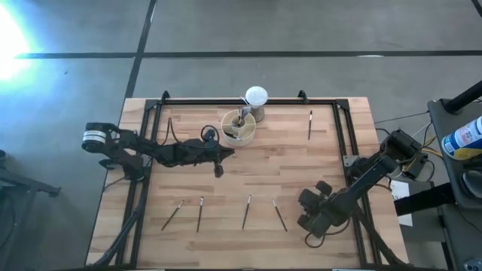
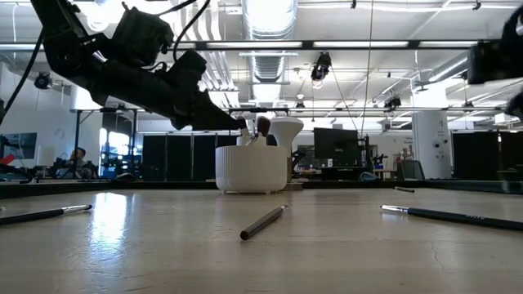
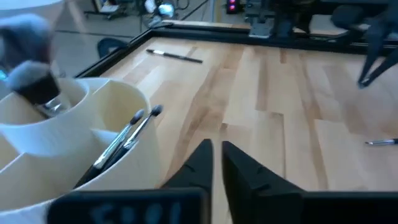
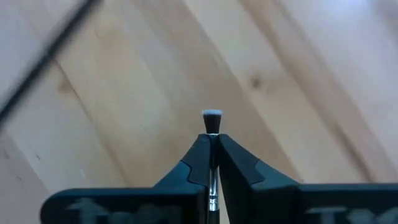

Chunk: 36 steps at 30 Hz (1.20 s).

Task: Put items in baskets/containers
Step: Put the black blush brush into the white organizer

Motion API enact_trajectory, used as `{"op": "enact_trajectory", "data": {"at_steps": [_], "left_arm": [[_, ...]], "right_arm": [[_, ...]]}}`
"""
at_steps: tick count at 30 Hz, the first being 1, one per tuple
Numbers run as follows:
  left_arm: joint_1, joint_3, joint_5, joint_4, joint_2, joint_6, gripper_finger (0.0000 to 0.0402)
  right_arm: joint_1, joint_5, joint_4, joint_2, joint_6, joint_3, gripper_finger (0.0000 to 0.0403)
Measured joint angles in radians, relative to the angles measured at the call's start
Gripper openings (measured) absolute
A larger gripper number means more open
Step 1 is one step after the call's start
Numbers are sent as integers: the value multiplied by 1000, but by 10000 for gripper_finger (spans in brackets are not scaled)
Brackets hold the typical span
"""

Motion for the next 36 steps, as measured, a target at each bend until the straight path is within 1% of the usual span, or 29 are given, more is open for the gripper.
{"op": "enact_trajectory", "data": {"at_steps": [5,8,10,12,15,17,19,21,23,25,26,28,30,32,36], "left_arm": [[-8,1,-53,-5,0,-44,95],[-22,-2,-64,47,0,-52,125],[-39,-13,-44,124,2,-39,138],[-59,-28,4,238,17,-11,144],[-77,-38,82,378,54,4,147],[-84,-37,108,434,87,5,147],[-88,-22,126,476,128,5,147],[-90,-4,153,514,171,5,147],[-92,24,184,546,212,5,147],[-94,49,204,567,248,8,147],[-94,66,210,569,263,15,147],[-96,92,213,571,282,28,147],[-99,126,214,577,304,31,147],[-103,148,216,577,316,32,147],[-105,196,222,579,324,35,147]], "right_arm": [[-4,107,5,-45,-102,-1,14],[-24,177,60,-72,-205,-22,14],[-49,233,154,-94,-317,-46,14],[-79,280,276,-118,-455,-78,14],[-143,289,499,-163,-698,-143,13],[-198,290,671,-195,-847,-196,13],[-253,278,890,-221,-1002,-255,13],[-309,240,1152,-232,-1163,-320,13],[-361,177,1404,-232,-1299,-381,13],[-413,91,1634,-216,-1376,-421,13],[-437,51,1713,-210,-1404,-439,13],[-485,-36,1809,-196,-1443,-448,13],[-520,-90,1820,-199,-1454,-451,13],[-542,-112,1812,-197,-1455,-430,13],[-550,-116,1813,-184,-1492,-393,13]]}}
